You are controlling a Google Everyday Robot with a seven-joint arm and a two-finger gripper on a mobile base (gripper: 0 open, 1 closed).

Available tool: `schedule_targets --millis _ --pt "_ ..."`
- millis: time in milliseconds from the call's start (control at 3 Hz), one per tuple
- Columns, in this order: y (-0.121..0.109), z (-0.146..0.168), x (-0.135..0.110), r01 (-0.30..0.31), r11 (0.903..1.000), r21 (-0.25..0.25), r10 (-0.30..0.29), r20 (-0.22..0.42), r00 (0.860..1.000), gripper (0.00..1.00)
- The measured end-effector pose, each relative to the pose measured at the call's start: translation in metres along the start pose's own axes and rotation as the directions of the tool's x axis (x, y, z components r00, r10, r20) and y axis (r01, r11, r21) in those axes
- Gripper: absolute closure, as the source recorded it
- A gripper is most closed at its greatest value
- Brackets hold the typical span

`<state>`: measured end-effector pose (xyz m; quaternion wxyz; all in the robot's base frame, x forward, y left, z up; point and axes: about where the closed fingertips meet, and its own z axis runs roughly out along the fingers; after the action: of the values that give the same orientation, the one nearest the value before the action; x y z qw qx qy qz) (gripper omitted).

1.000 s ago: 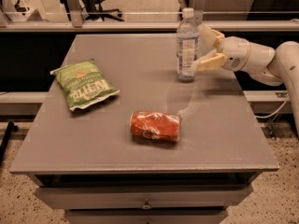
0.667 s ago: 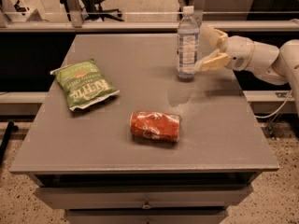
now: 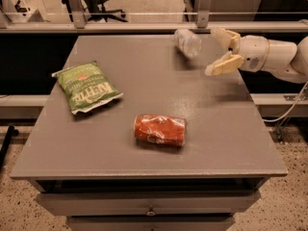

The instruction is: Place blue plastic bottle upright

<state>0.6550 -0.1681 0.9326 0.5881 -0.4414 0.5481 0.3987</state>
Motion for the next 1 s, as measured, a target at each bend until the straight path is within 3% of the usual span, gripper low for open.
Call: schedule_targets --millis 667,1000 --pt "-0.003 -0.004 -0.004 0.027 0.9996 0.011 -0.025 -0.142 0.990 0.00" --pt "-0.012 0.000 -0.011 0.043 0.9986 0.029 -0.033 -0.297 0.954 0.00"
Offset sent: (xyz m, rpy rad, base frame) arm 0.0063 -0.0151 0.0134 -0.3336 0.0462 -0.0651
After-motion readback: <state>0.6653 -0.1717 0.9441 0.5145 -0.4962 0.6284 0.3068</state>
